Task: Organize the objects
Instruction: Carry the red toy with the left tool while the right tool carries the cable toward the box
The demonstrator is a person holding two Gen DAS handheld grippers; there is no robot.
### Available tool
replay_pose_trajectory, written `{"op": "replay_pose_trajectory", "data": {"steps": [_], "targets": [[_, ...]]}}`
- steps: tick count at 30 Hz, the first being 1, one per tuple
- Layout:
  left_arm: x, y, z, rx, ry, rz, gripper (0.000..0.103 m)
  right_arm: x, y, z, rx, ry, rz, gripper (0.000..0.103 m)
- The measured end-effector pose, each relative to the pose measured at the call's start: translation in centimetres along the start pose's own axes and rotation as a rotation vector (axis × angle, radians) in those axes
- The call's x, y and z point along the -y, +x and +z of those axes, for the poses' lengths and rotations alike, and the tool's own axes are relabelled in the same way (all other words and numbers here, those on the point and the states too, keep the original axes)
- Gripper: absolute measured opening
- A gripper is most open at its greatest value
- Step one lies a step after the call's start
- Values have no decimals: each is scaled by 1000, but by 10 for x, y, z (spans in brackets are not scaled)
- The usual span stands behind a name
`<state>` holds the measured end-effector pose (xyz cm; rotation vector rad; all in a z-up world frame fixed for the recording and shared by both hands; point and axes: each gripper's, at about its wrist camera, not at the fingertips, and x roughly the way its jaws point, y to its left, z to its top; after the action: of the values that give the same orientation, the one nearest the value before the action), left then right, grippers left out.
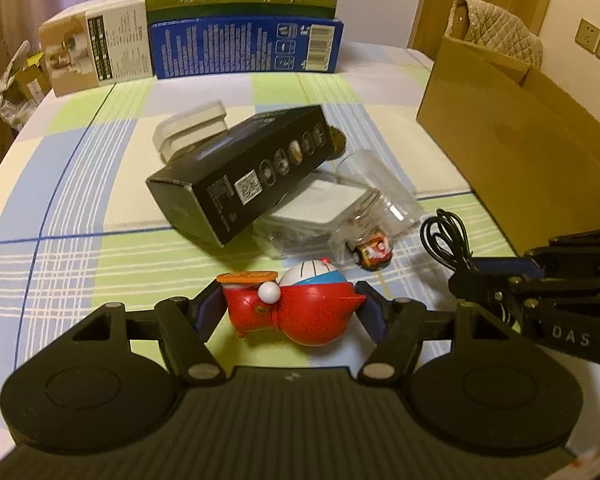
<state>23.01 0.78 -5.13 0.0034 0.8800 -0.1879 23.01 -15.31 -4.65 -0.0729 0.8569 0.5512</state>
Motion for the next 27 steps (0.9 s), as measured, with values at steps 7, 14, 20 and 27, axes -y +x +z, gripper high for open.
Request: {"op": "replay_pose_trajectory", "data": {"steps": [7,14,20,27], "targets": [[10,-12,6,40,5,-10,65,2,-6,4,19,18,-12,11],[11,-16,5,46,-5,-10,65,3,-8,4,25,29,-5,11],[17,-30,6,75,-6,-32,65,7,-19,1,44,44,-10,11],[28,-61,-3,102,-8,13,65,-2,-61,-12,72,71,-1,11]]}}
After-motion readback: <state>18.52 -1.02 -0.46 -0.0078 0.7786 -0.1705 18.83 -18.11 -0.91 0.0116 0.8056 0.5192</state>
